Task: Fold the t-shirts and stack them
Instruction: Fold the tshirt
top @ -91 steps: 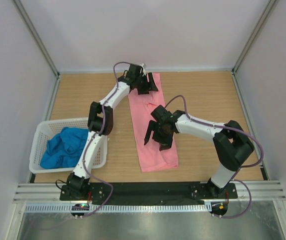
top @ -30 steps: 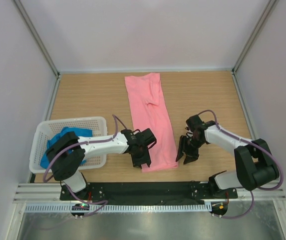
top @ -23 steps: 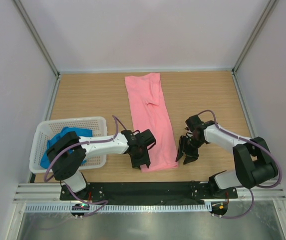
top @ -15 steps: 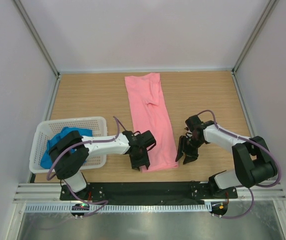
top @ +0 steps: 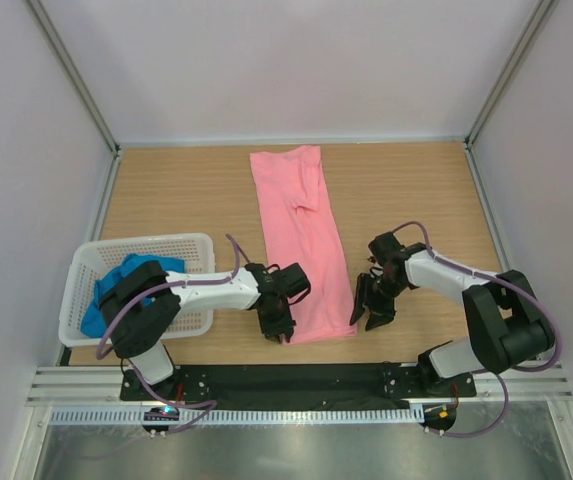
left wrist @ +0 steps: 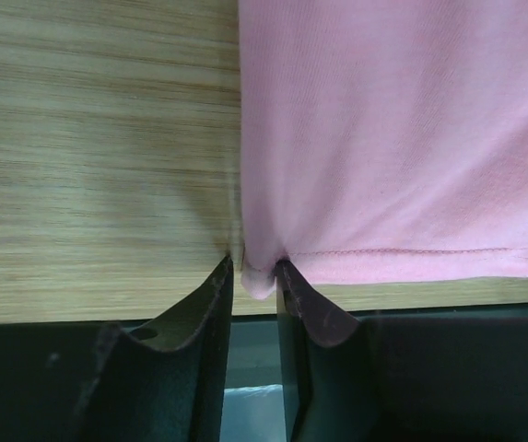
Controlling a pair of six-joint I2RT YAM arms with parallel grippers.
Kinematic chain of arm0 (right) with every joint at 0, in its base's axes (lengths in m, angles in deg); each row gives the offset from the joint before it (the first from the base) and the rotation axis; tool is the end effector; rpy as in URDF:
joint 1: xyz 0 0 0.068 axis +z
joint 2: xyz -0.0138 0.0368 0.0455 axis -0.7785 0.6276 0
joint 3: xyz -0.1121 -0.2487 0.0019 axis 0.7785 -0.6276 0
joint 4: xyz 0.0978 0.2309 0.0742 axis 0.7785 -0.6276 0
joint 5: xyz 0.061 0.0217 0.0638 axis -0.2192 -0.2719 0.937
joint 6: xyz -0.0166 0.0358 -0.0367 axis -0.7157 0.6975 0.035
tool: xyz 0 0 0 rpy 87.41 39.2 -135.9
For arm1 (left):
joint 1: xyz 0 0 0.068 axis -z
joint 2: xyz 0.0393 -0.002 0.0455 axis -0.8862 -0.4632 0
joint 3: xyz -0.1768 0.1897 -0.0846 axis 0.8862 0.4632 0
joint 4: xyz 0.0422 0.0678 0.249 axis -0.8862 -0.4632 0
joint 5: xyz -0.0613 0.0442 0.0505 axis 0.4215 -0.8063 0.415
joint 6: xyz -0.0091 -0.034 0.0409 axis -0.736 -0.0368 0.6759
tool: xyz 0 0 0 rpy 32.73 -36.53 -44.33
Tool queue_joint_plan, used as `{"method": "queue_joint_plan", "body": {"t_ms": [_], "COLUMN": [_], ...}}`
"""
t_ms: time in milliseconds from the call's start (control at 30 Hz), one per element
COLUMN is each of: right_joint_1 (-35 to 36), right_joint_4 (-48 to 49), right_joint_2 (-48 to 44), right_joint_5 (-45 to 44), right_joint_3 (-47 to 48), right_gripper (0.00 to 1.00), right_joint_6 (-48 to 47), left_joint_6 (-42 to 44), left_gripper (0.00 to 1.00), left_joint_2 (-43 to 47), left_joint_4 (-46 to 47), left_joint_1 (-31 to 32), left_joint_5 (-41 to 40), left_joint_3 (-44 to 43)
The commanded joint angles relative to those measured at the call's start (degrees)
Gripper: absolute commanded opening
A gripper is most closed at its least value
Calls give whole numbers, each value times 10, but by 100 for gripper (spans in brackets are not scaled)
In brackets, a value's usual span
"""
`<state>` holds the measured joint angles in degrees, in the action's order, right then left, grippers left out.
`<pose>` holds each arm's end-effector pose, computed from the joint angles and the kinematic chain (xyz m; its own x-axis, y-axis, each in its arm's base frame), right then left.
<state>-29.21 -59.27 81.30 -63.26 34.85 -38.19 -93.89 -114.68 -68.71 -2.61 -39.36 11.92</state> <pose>0.1907 0.0904 0.1443 -0.9803 0.1527 0.1249 0.1872 0.9200 0.3444 0.1441 -0.2506 0.1520 -0.9691 -0.2465 0.0008 -0.2432 0.9556 -0.1665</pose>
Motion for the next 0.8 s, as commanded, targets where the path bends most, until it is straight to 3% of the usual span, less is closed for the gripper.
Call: {"method": "queue_joint_plan", "body": {"t_ms": [0,433,500,600,633,667,767], "right_joint_1": [7,26,28,27,28,27,28], "right_joint_4": [9,38,33,9,2,-8,2], "right_joint_2": [7,27,21,-2,-9,-18,-42], "right_joint_5": [10,25,20,-9,-31,-40,-44], "right_joint_3": [-4,-9,-12,-14,-20,-24,-57], "right_gripper": [51,49,41,22,7,1,1], "right_joint_6": [6,24,28,28,30,35,55], "left_joint_6": [7,9,9,4,0,-3,-17], "left_gripper": [25,12,6,1,0,0,0], "left_joint_2": [17,36,43,59,75,83,109], "left_joint_4": [7,8,0,-14,-15,-16,-12], "left_joint_1": [-5,-11,-12,-11,-12,-12,-12], "left_joint_5": [-5,-10,-12,-15,-17,-19,-20], "left_joint_3": [6,19,20,39,47,54,85]}}
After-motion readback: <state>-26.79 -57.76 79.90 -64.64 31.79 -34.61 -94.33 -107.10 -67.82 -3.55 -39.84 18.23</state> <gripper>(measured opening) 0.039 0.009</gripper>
